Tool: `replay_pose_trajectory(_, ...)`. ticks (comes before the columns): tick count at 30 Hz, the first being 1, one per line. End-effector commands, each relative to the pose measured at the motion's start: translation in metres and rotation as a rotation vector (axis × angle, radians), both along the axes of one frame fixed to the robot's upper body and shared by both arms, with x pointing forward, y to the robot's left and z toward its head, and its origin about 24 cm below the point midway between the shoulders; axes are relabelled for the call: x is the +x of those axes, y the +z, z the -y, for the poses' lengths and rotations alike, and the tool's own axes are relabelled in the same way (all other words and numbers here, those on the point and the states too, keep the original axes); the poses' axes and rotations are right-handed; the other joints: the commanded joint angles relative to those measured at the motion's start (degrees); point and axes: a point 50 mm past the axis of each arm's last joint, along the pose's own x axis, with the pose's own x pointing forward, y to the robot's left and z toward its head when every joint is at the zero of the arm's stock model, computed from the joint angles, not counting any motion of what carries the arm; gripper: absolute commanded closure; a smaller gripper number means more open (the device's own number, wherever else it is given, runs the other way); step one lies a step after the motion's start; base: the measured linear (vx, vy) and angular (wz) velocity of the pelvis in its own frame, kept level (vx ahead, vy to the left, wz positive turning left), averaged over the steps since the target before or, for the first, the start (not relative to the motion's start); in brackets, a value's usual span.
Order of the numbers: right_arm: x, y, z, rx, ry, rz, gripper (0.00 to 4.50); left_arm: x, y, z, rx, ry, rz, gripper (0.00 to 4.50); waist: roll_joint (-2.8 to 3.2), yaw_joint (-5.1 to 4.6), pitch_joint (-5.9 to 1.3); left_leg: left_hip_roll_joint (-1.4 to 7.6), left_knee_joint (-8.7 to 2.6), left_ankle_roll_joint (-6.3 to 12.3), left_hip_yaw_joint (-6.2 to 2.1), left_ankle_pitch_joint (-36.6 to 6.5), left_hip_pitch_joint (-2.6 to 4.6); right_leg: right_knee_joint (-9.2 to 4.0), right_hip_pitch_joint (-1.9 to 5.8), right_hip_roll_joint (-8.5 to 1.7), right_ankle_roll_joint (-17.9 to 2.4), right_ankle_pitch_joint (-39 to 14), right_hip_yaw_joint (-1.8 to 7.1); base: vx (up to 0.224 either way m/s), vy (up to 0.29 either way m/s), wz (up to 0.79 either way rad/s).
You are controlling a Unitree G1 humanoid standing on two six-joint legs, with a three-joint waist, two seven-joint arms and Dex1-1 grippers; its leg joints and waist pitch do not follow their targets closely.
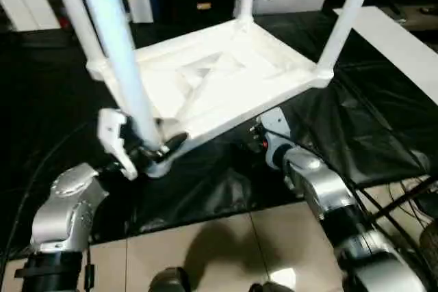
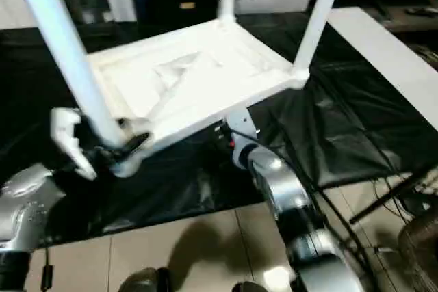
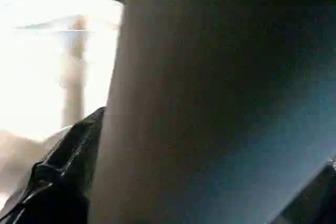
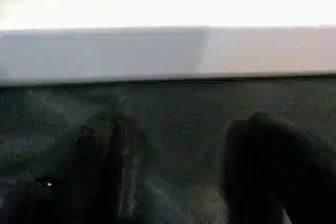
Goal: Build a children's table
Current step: Rotate table base
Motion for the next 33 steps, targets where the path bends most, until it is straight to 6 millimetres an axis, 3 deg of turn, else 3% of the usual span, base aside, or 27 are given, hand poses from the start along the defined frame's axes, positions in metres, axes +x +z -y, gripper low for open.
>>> replay_pose_trajectory(1,0.005,-0.002,0.001,-0.021,-0.031,0.001,0.0,-0.014,0.005,0.022,-0.038,-0.171,-0.005,0.03,0.26,-0.33,-4.52,2.91,-3.53,-0.56,-0.94,-10.5,1.54,-2.97,2.18,-3.99,-13.7,-1.9,2.37,0.0,0.0,0.0)
replay_pose_trajectory(5,0.008,-0.003,-0.008,-0.002,-0.011,-0.002,0.0,-0.033,0.003,0.045,-0.079,-0.288,-0.035,0.03,0.08,-0.98,-4.42,2.93,-3.52,0.37,-0.84,-10.1,1.43,-2.77,2.28,-3.39,-13.7,-0.8,2.33,0.0,0.0,0.0)
replay_pose_trajectory(7,0.008,-0.003,-0.013,-0.001,0.004,0.001,0.0,-0.041,0.003,0.056,-0.104,-0.336,-0.049,0.03,0.1,-1.51,-4.33,3.0,-3.61,-0.41,-0.69,-13.5,1.78,-3.1,1.96,-3.32,-13.7,-4.2,2.44,0.0,0.0,0.0)
replay_pose_trajectory(11,0.009,-0.004,-0.023,0.023,0.028,0.003,0.0,-0.054,0.003,0.078,-0.136,-0.399,-0.058,0.03,0.11,-1.77,-4.14,3.1,-3.73,-1.08,-0.69,-16.2,1.93,-3.48,1.72,-3.35,-12.8,-8.2,2.6,0.0,0.0,0.0)
replay_pose_trajectory(17,0.009,-0.005,-0.03,0.024,0.052,0.009,0.0,-0.053,0.005,0.098,-0.135,-0.407,-0.039,0.03,-0.32,-2.11,-4.18,2.97,-3.54,-0.94,-0.54,-15.8,1.62,-3.64,1.74,-3.36,-12.0,-9.0,2.69,0.0,0.0,0.0)
replay_pose_trajectory(19,0.01,-0.005,-0.031,0.02,0.05,0.014,0.0,-0.049,0.005,0.098,-0.113,-0.38,-0.023,0.03,-0.29,-2.1,-4.28,2.97,-3.36,-0.31,-0.45,-14.3,1.56,-3.5,1.79,-3.34,-12.2,-7.7,2.68,0.0,0.0,0.0)
replay_pose_trajectory(22,0.011,-0.007,-0.025,0.002,0.015,0.022,0.0,-0.025,0.006,0.088,-0.032,-0.238,0.038,0.03,-0.32,-2.02,-4.21,2.91,-3.25,0.08,-0.32,-14.2,1.7,-3.76,1.61,-3.19,-12.1,-7.8,2.71,0.0,0.0,0.0)
replay_pose_trajectory(24,0.012,-0.011,-0.013,-0.015,-0.06,0.017,0.0,-0.006,0.012,0.073,0.022,-0.13,0.083,0.03,-0.1,-1.73,-4.27,3.04,-3.31,-0.71,-0.44,-14.8,1.92,-3.65,1.6,-3.2,-11.6,-8.8,2.63,0.0,0.0,0.0)
replay_pose_trajectory(33,0.008,-0.026,0.039,-0.031,-0.292,-0.019,0.0,0.017,0.021,0.03,0.118,0.019,0.125,0.03,0.1,-1.38,-4.24,2.82,-3.23,-2.56,-0.41,-18.9,2.34,-3.69,0.93,-2.99,-10.9,-11.5,2.64,0.0,0.0,0.0)
